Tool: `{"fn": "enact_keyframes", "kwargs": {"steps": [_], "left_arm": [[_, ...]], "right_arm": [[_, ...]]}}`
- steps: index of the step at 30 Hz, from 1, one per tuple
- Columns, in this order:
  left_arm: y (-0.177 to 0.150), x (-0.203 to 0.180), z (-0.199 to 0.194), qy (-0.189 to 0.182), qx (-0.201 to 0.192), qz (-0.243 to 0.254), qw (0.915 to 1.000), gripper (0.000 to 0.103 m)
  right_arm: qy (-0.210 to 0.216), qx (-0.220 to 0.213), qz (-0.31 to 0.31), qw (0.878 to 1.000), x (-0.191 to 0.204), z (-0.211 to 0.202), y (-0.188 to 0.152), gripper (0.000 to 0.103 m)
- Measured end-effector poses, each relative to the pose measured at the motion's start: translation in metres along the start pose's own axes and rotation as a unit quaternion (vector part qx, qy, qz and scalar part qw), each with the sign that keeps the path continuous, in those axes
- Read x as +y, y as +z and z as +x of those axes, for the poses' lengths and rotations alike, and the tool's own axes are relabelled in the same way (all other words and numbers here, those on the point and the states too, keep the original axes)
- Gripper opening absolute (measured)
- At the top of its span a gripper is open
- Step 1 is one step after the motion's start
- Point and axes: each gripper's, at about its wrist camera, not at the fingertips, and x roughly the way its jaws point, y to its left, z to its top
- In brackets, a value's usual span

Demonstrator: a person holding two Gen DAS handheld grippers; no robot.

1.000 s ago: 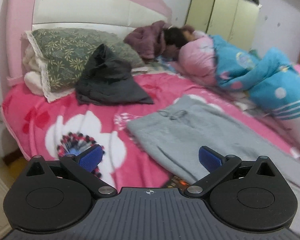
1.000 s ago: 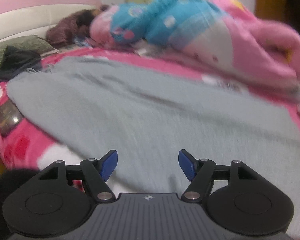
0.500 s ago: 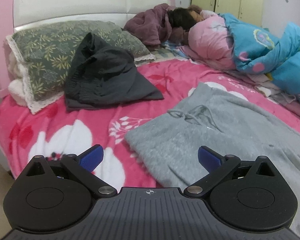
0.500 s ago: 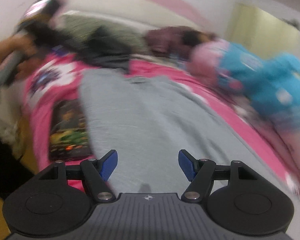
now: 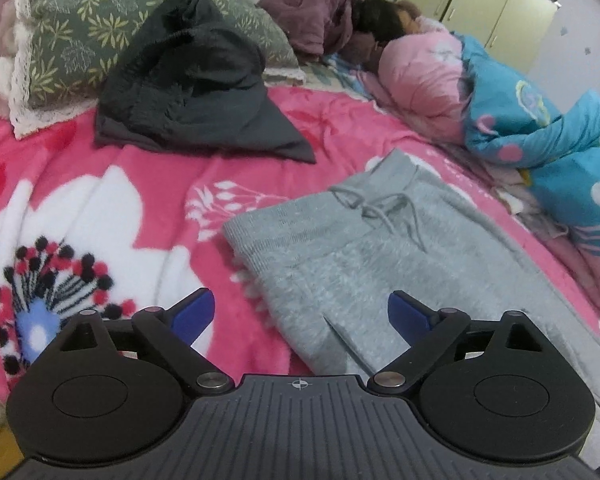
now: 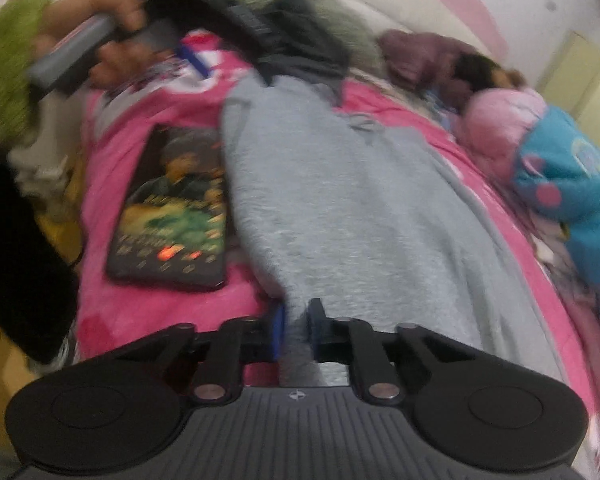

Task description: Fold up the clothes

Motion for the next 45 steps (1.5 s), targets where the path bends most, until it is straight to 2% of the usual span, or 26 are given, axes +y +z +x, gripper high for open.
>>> {"fn": "enact_keyframes", "kwargs": {"steps": [2, 6, 8, 11, 19, 24, 28, 30, 32, 37, 39, 40, 45], "left_arm": [[-0.001, 0.003, -0.001, -0.013, 0.004, -0.007, 0.9999, 0.079], [-0.004, 0.007, 0.001, -0.051, 0.011, -0.029, 0.9982, 0.071], [-0.005, 0.005, 0.003, -0.050, 0.011, -0.025, 0.9984, 0.063], [-0.006, 0.006, 0.005, -0.051, 0.008, -0.033, 0.9981, 0.059], [0.003, 0.014, 0.018, -0.090, -0.008, -0.097, 0.9912, 0.055], [0.003, 0.013, 0.024, -0.091, -0.004, -0.102, 0.9907, 0.054], [-0.001, 0.017, 0.014, -0.116, 0.006, -0.097, 0.9885, 0.054], [-0.003, 0.021, 0.007, -0.129, 0.015, -0.108, 0.9856, 0.055], [-0.003, 0.025, 0.005, -0.159, 0.027, -0.123, 0.9793, 0.055], [-0.006, 0.029, 0.010, -0.239, 0.068, -0.157, 0.9559, 0.057], [-0.010, 0.026, 0.017, -0.242, 0.088, -0.149, 0.9545, 0.057], [-0.012, 0.024, 0.020, -0.236, 0.094, -0.143, 0.9565, 0.057], [-0.013, 0.026, 0.034, -0.172, 0.084, -0.152, 0.9696, 0.057]], "right_arm": [[-0.013, -0.008, 0.025, 1.000, -0.007, -0.004, 0.002, 0.009], [-0.032, -0.020, 0.055, 0.998, -0.018, -0.012, 0.003, 0.008], [-0.040, -0.025, 0.062, 0.997, -0.021, -0.015, 0.004, 0.008], [-0.052, -0.037, 0.075, 0.995, -0.025, -0.021, 0.007, 0.007], [-0.071, -0.062, 0.112, 0.989, -0.040, -0.031, 0.011, 0.006], [-0.083, -0.072, 0.129, 0.986, -0.042, -0.034, 0.012, 0.006], [-0.087, -0.073, 0.139, 0.984, -0.044, -0.032, 0.012, 0.006], [-0.089, -0.075, 0.144, 0.983, -0.046, -0.032, 0.012, 0.006], [-0.091, -0.076, 0.149, 0.982, -0.048, -0.031, 0.012, 0.006], [-0.101, -0.079, 0.158, 0.979, -0.050, -0.029, 0.012, 0.006], [-0.104, -0.080, 0.162, 0.978, -0.049, -0.028, 0.012, 0.006], [-0.104, -0.081, 0.164, 0.978, -0.049, -0.028, 0.012, 0.006], [-0.103, -0.087, 0.172, 0.976, -0.050, -0.031, 0.011, 0.006]]}}
